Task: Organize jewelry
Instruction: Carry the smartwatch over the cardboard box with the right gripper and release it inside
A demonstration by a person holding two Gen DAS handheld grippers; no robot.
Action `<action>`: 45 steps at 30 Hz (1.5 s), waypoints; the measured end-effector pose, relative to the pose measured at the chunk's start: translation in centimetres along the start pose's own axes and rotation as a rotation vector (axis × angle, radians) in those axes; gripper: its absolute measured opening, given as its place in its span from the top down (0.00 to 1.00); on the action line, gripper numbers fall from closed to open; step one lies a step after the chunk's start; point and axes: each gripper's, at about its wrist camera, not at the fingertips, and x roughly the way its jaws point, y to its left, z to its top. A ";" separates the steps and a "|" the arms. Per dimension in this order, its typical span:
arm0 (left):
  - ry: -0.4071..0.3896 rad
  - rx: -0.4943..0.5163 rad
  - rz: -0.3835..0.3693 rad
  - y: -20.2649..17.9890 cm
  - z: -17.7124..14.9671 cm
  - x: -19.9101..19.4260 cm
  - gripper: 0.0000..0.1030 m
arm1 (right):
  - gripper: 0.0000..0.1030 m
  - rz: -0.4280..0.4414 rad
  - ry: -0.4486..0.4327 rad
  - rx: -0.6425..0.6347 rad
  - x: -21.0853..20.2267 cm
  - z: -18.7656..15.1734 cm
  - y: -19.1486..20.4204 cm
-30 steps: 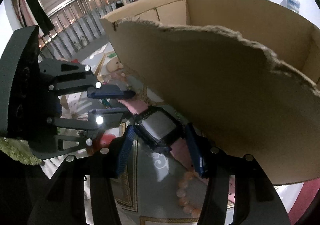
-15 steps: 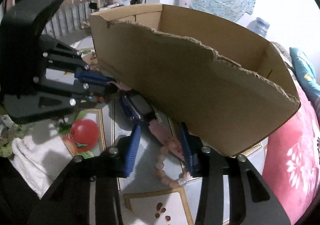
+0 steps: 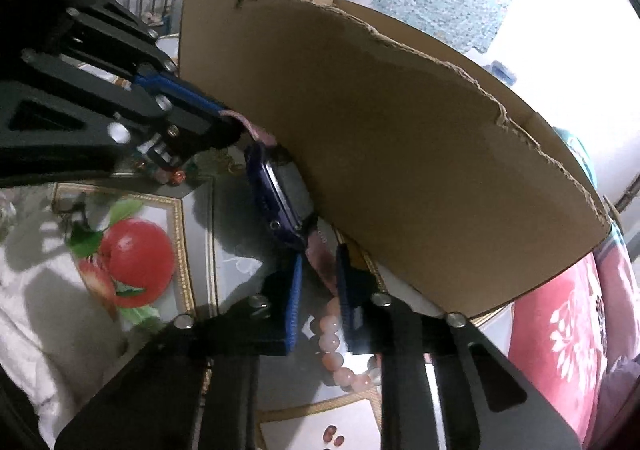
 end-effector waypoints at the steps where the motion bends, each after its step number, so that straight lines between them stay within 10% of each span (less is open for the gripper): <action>1: -0.005 0.001 -0.001 0.0 0.1 -0.3 0.97 | 0.89 -0.007 -0.006 0.005 0.0 0.0 0.0; 18: -0.145 0.052 0.098 -0.7 1.8 -8.0 0.98 | 0.95 -0.077 -0.251 0.191 -6.4 0.5 0.0; 31: -0.301 -0.027 0.078 2.9 6.0 -13.3 0.98 | 0.96 -0.037 -0.342 0.151 -10.1 8.9 -4.5; 45: 0.134 -0.318 -0.128 14.5 12.1 2.1 0.98 | 0.96 0.442 0.283 0.247 7.8 17.8 -13.6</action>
